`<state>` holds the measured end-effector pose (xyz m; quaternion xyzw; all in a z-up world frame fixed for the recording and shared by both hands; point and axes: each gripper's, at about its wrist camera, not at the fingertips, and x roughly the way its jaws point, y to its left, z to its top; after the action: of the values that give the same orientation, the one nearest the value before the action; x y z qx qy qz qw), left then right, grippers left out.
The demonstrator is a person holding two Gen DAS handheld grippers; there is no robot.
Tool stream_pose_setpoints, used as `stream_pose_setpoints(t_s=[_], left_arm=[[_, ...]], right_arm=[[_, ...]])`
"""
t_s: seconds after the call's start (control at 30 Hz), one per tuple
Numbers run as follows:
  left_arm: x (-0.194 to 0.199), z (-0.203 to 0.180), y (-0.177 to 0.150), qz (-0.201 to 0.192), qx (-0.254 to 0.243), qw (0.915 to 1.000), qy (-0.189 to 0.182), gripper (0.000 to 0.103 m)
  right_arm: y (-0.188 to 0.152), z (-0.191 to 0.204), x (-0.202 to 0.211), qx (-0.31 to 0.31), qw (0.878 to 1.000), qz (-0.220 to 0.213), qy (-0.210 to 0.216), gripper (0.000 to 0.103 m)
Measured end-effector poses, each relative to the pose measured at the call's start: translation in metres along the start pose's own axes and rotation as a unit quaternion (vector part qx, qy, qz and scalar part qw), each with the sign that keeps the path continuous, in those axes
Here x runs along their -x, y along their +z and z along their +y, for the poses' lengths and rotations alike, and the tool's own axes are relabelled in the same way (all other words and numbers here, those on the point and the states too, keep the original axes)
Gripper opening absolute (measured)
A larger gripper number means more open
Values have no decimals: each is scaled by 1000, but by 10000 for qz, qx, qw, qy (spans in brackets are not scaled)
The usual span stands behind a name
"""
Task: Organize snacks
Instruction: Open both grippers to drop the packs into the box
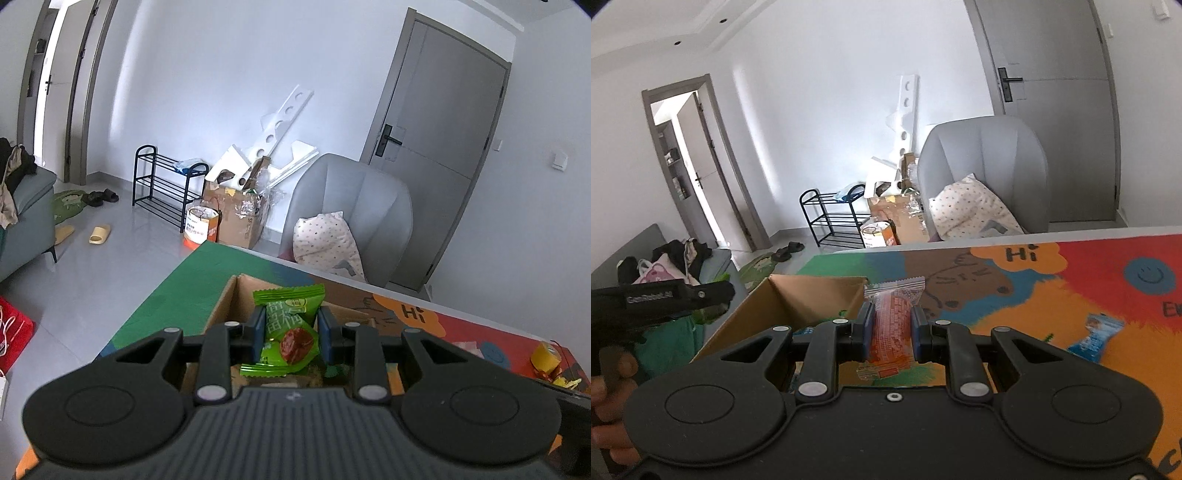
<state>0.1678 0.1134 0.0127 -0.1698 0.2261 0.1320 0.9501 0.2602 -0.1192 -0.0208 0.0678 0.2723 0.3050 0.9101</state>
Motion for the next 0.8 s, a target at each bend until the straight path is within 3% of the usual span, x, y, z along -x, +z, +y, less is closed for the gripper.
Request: stream_pose_setpoints(t_s=[0.27, 0.37, 0.67, 0.73, 0.8], left_arm=[[-21, 18, 0, 145, 190, 9997, 44, 29], [-26, 21, 0, 131, 254, 9995, 156, 34], [-15, 35, -4, 112, 305, 9993, 195, 40], [-13, 37, -3, 110, 303, 9992, 221, 46], [-10, 39, -3, 84, 326, 9991, 250, 51]], right_arm=[[4, 23, -16, 163, 9998, 47, 134, 19], [4, 29, -23, 200, 9995, 97, 204, 19], [9, 45, -36, 264, 9983, 160, 502, 19], [12, 50, -38, 249, 9978, 154, 591, 21], [13, 54, -38, 284, 9969, 147, 715, 29]])
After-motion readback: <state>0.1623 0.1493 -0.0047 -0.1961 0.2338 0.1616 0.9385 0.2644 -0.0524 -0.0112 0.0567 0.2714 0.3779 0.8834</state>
